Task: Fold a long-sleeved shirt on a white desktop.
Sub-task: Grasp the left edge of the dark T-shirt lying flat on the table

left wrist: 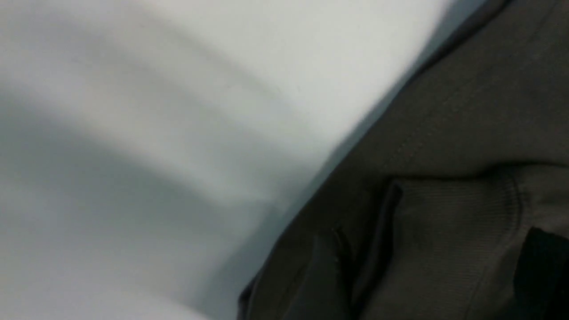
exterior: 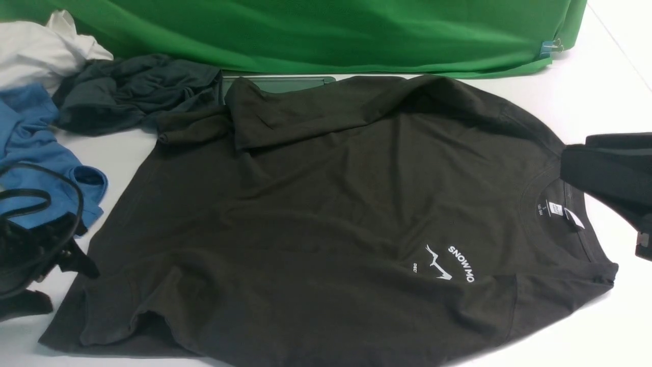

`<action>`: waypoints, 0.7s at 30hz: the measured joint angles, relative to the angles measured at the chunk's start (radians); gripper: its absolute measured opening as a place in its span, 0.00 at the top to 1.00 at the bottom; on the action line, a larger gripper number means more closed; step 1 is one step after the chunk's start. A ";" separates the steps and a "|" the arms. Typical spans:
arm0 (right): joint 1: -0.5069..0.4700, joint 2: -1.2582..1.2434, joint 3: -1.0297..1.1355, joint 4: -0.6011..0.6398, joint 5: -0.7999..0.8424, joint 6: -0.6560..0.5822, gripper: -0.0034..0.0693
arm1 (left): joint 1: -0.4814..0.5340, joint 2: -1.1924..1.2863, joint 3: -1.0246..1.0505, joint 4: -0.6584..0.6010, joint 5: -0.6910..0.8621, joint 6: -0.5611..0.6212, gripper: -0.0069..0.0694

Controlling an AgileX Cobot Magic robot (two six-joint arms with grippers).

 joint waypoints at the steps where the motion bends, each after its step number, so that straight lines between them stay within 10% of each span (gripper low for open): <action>1: 0.000 0.000 0.000 0.000 0.000 0.000 0.62 | 0.000 0.017 0.000 -0.015 -0.002 0.025 0.23; 21: 0.000 0.000 0.000 0.000 0.000 0.001 0.62 | 0.005 0.113 -0.002 -0.069 -0.027 0.140 0.46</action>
